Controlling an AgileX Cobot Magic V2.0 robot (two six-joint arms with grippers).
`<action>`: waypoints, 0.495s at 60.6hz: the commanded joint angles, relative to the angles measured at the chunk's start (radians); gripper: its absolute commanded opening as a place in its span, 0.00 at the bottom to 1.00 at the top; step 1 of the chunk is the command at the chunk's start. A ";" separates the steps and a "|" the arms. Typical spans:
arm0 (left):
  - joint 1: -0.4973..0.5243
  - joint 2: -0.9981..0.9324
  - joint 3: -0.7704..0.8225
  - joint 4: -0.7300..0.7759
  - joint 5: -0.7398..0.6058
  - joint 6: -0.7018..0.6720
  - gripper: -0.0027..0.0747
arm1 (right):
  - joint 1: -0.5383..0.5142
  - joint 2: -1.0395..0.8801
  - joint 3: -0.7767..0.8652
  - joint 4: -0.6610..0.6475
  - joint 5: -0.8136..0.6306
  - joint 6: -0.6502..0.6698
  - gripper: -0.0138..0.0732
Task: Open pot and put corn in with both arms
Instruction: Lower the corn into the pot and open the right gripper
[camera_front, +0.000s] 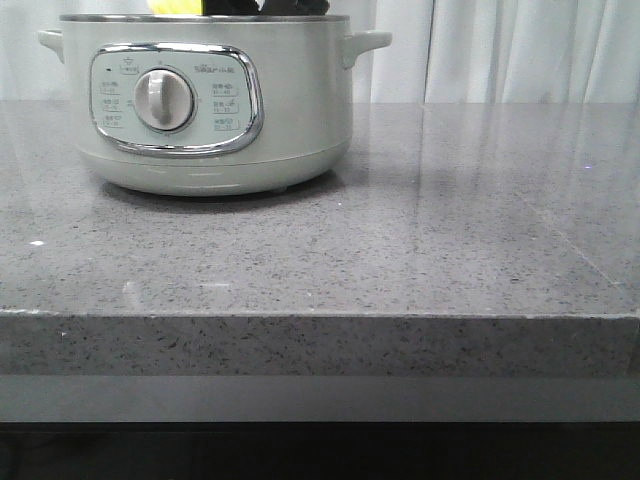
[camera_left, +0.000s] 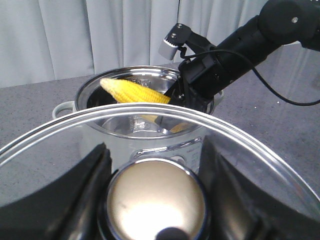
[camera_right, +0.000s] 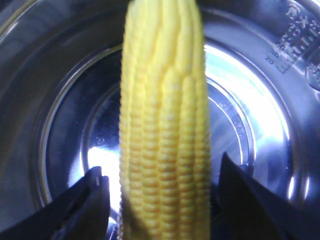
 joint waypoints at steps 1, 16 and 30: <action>-0.005 -0.003 -0.041 -0.006 -0.148 -0.004 0.25 | -0.002 -0.067 -0.036 0.005 -0.054 -0.011 0.74; -0.005 -0.003 -0.041 -0.006 -0.148 -0.004 0.25 | -0.003 -0.121 -0.036 0.005 -0.008 0.025 0.74; -0.005 -0.003 -0.041 -0.006 -0.148 -0.004 0.25 | -0.034 -0.241 -0.035 -0.062 0.054 0.212 0.74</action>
